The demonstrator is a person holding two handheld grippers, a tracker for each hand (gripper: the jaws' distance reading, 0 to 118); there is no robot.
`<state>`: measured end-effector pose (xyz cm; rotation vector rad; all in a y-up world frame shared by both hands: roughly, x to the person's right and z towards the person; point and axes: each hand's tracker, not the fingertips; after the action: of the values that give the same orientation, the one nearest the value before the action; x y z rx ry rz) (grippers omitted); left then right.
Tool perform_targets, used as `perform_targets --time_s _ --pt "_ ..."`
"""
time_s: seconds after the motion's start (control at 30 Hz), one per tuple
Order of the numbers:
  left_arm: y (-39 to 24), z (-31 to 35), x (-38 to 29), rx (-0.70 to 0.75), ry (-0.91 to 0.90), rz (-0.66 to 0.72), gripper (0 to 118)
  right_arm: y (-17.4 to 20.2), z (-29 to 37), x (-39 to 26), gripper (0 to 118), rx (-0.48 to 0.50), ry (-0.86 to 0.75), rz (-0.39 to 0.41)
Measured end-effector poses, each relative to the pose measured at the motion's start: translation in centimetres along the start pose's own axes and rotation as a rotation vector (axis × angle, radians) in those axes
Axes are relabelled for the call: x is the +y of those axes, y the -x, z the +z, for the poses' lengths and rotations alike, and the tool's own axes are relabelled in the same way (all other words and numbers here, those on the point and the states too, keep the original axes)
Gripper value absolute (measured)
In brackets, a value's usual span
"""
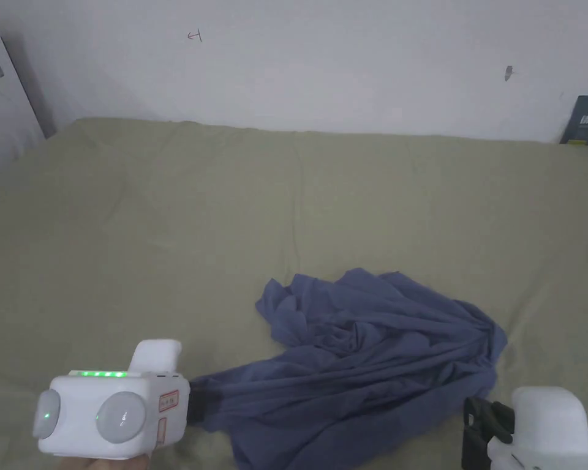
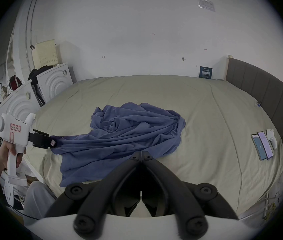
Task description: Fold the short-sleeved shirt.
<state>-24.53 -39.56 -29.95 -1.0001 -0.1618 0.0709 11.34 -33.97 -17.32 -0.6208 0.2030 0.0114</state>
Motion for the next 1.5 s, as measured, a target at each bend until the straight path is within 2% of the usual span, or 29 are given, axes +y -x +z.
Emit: perform_targets --time_s 0.23,0.33,0.37,0.43,0.5,0.57,0.8,0.87,0.9,0.93,0.97,1.0,1.03,1.1,1.13,1.23,1.3,1.33,1.37,1.4,1.43,1.5 --pt "0.6 1.2 -0.5 0.006 -0.025 -0.006 5 1.4 -4.4 3.5 0 0.046 0.004 0.056" --pt "0.9 1.1 -0.5 -0.009 -0.009 -0.013 5 2.4 -8.1 6.6 0 0.062 0.007 0.112" --pt "0.8 1.0 -0.3 -0.012 -0.003 -0.022 5 2.9 -9.7 7.9 0 0.096 0.028 0.144" --pt "0.6 0.9 -0.3 -0.015 -0.006 -0.02 5 4.0 -13.2 10.5 0 0.118 0.064 0.153" --pt "0.7 0.6 -0.4 -0.037 -0.004 -0.016 5 4.4 -17.2 13.1 0 0.131 0.105 0.228" --pt "1.1 0.3 -0.3 -0.05 -0.006 -0.013 5 5.4 -21.1 15.3 0 0.094 0.145 0.294" --pt "3.2 -1.2 -0.6 -0.116 0.013 0.034 5 3.6 -30.1 19.8 0 0.097 0.239 0.361" --pt "3.2 -1.4 -0.8 -0.125 0.012 0.038 5 2.8 -31.7 19.9 0 0.138 0.297 0.38" --pt "3.2 -1.5 -0.9 -0.127 0.01 0.039 5 2.7 -32.5 19.8 6 0.15 0.325 0.4" --pt "3.3 -1.5 -0.9 -0.137 0.01 0.041 5 2.6 -33.3 19.8 36 0.164 0.358 0.421" --pt "3.3 -1.5 -0.9 -0.141 0.011 0.04 5 2.3 -34.3 19.5 98 0.165 0.409 0.436" --pt "3.3 -1.6 -0.9 -0.141 0.009 0.039 5 2.3 -35.1 19.0 118 0.192 0.464 0.441" --pt "3.2 -1.6 -0.9 -0.14 0.008 0.037 5 2.1 -35.3 19.0 118 0.172 0.403 0.461" --pt "3.3 -1.6 -0.8 -0.146 0.011 0.04 5 1.8 -36.1 18.3 118 0.127 0.428 0.527" --pt "3.3 -1.7 -0.8 -0.145 0.011 0.04 5 3.6 -36.6 17.8 118 0.114 0.438 0.539" --pt "3.4 -2.4 -0.8 -0.144 0.022 0.041 5 4.1 -38.2 16.5 117 0.089 0.483 0.592" --pt "3.3 -2.5 -0.8 -0.141 0.03 0.04 5 4.5 -38.7 15.6 102 0.082 0.486 0.662" --pt "3.2 -2.5 -0.8 -0.142 0.034 0.04 5 4.7 -38.2 15.3 92 0.124 0.466 0.65" --pt "3.2 -2.5 -0.8 -0.141 0.038 0.037 5 4.8 -37.6 15.3 62 0.13 0.433 0.653" --pt "3.1 -2.6 -0.8 -0.136 0.047 0.032 5 5.3 -36.9 15.6 26 0.181 0.436 0.618" --pt "3.0 -2.6 -0.8 -0.135 0.053 0.032 5 5.6 -36.2 15.6 6 0.211 0.422 0.597" --pt "2.9 -2.7 -0.7 -0.124 0.054 0.022 5 5.7 -34.6 15.5 5 0.092 0.326 0.675"
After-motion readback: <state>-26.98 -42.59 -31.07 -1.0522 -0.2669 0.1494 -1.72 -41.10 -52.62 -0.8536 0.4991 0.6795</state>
